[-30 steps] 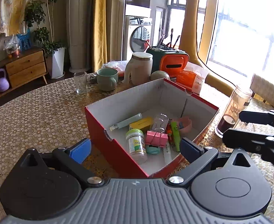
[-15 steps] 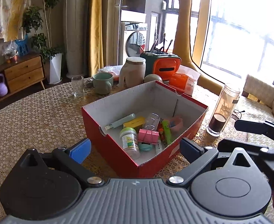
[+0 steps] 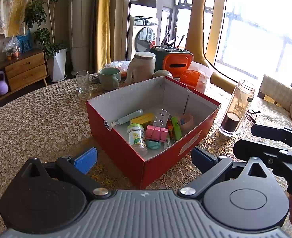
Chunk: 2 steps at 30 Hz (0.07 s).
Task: Organize rigid objects
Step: 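Withdraw both open grippers from the red box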
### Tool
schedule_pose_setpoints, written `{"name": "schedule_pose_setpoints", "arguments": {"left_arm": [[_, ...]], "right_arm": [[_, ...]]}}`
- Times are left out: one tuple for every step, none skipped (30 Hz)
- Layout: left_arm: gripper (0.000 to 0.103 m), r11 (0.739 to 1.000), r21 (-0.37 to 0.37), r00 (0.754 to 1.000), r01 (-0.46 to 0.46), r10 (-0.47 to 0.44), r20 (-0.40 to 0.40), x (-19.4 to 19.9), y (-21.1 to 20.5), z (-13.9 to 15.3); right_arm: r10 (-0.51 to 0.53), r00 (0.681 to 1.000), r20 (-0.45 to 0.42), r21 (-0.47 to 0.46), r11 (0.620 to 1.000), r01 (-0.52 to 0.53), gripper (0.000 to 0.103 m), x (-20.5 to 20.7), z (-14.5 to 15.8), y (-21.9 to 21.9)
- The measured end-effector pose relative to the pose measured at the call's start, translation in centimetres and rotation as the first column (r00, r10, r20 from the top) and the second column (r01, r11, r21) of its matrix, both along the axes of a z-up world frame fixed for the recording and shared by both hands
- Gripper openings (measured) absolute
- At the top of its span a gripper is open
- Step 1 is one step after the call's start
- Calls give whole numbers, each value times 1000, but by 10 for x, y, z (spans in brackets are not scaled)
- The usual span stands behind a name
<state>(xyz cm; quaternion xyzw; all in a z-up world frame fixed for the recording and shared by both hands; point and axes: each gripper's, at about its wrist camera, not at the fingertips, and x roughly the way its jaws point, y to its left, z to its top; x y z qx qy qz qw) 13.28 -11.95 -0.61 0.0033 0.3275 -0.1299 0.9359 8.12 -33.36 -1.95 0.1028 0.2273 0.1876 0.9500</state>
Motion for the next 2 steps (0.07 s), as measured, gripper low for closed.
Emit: {"name": "schedule_pose_setpoints", "arguments": {"left_arm": [[102, 1000, -1, 1000, -1, 1, 1, -1, 0, 0], [102, 1000, 2, 1000, -4, 4, 3, -1, -2, 0]], "right_arm": [[0, 1000, 1, -1, 1000, 0, 103, 0, 0, 1], [0, 1000, 1, -1, 1000, 0, 103, 0, 0, 1]]}}
